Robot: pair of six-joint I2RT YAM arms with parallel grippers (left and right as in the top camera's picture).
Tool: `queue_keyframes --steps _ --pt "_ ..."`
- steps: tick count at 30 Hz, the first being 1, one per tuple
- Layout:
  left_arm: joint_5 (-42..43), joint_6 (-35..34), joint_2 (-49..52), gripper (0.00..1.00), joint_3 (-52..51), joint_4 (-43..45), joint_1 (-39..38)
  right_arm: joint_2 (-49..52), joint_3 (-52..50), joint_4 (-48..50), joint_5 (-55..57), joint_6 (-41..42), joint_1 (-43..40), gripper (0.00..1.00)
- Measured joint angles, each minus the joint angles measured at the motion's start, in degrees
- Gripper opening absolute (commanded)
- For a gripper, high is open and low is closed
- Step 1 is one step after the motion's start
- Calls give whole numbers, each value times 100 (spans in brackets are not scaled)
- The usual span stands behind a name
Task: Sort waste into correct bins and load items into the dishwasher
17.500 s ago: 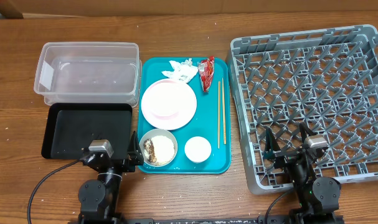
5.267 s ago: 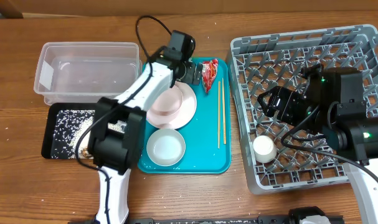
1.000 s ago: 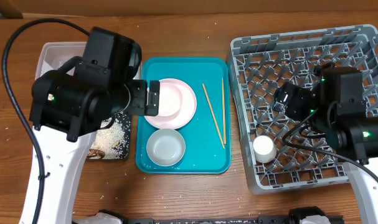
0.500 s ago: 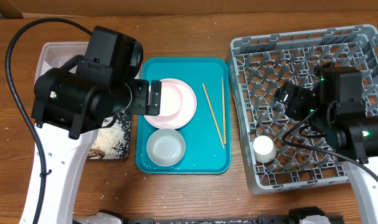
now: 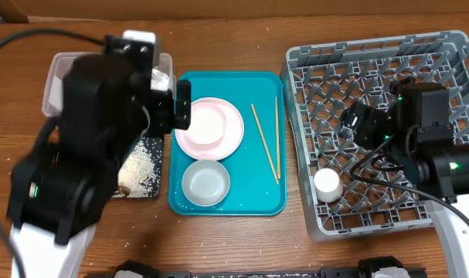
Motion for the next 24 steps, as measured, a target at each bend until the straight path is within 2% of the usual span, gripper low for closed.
queue_keyframes --steps 6,14,24 --pt "48 229 -1176 100 -1943 1497 302 2 -2 9 -2 0 0 100" --pt "247 284 -2643 100 -3934 2409 999 11 -2 4 -2 -4 0 100" --pt "566 262 -5233 100 -6793 4385 1320 11 -2 7 0 0 0 100"
